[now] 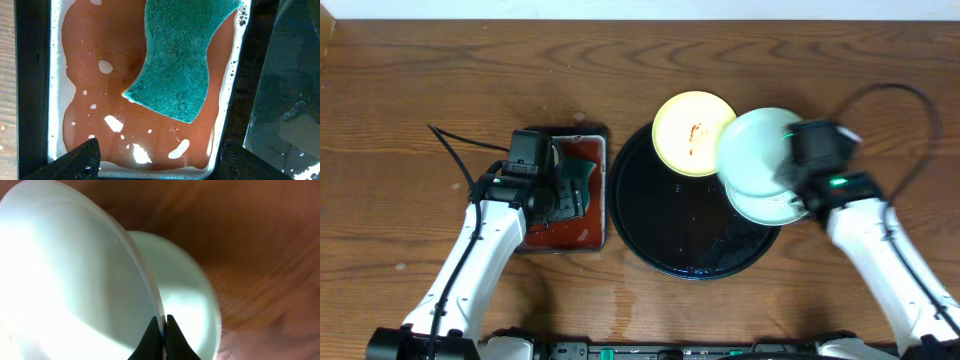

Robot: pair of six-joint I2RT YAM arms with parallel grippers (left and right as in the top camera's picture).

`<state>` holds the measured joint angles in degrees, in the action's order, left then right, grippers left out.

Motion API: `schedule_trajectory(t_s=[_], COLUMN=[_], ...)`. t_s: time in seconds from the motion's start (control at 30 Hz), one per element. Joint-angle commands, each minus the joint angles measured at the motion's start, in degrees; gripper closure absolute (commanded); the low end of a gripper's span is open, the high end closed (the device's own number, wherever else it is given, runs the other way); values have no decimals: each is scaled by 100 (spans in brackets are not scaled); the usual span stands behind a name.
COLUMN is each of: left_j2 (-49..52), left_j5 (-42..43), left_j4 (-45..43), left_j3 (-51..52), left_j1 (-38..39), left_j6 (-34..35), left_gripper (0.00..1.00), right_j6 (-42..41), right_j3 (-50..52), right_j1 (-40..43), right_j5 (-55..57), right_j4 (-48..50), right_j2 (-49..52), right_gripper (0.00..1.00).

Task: Clean dirty plates on tray and stack at the side
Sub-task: 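Carry the plate right and set it down beside the round tray, then move the right gripper back and grasp the rim of the next pale green plate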

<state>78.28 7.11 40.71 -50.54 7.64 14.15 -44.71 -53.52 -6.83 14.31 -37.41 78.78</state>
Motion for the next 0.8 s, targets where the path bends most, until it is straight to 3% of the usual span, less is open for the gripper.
schedule_trajectory(t_s=[0.0,0.2,0.43,0.63,0.77], left_j2=[33,33,33,33,33], left_j5=[-52,-52,-52,-52,-52], left_j4=[20,20,20,20,20], left_j3=[-24,-24,-24,-24,-24], left_j1=[-22,-22,-22,-22,-22], left_j6=[7,7,7,7,9], left_gripper=[22,22,22,22,22], right_j6=[-326,-304,-282,-282,98], right_j3=[-90,-79,109,498,826], right_j1=[1047,2822,4096,4494,4428], right_j5=[-1659,-2363,-2243,-1412,-1394], right_j4=[13,-146,-291,-168,470], right_j2=[-79,-79,-76,-76,-76], right_gripper=[99,99,99,99,99])
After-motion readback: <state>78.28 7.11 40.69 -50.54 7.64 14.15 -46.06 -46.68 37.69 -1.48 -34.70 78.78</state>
